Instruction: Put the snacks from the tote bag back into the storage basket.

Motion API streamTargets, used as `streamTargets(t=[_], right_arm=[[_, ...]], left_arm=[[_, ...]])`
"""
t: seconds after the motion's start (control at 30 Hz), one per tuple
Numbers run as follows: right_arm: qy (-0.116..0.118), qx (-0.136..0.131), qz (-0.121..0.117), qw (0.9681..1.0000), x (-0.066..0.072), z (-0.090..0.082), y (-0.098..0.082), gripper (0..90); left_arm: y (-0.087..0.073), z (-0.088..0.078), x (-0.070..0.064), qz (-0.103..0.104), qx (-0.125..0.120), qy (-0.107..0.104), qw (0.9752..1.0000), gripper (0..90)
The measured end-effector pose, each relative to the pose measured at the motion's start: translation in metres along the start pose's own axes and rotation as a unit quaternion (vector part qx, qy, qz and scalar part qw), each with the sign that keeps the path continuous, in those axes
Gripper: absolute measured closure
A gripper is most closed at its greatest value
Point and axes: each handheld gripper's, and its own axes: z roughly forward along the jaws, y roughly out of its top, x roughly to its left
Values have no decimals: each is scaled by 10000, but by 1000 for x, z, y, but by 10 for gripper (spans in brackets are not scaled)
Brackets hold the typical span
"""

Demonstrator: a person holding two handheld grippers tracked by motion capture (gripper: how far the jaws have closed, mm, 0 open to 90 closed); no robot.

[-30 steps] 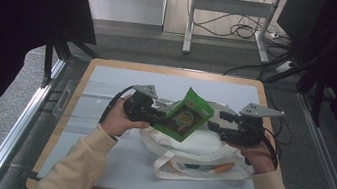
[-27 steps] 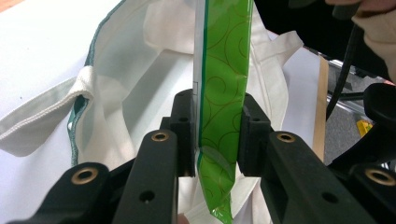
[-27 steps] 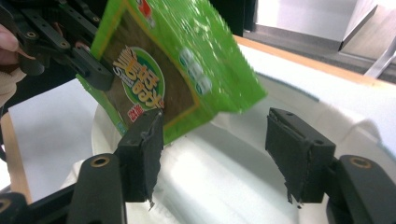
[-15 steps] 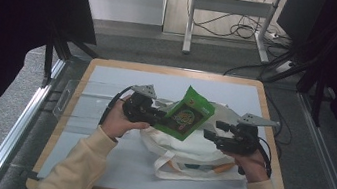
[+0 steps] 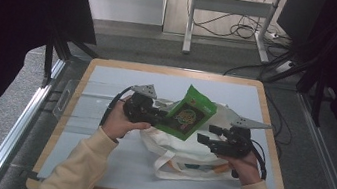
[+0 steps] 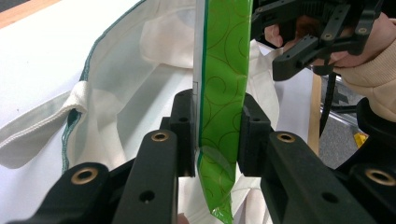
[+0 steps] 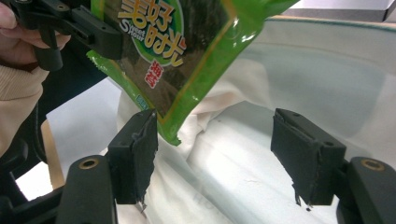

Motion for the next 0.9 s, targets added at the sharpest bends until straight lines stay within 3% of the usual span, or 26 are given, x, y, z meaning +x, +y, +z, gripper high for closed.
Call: streamTargets(t=[0.23, 0.43, 0.6, 0.9], right_arm=[[196, -36, 71, 9998, 4, 12, -2, 315], [400, -157, -4, 9991, 10, 25, 1, 317], [461, -237, 48, 9986, 8, 34, 1, 319], [565, -341, 60, 9978, 7, 36, 1, 359]], left_arm=[[1, 0, -1, -32, -75, -61, 9999, 724], [1, 1, -2, -29, -94, -90, 9999, 724], [2, 2, -2, -21, -104, -116, 9999, 723], [2, 4, -3, -21, -110, -159, 9998, 723]])
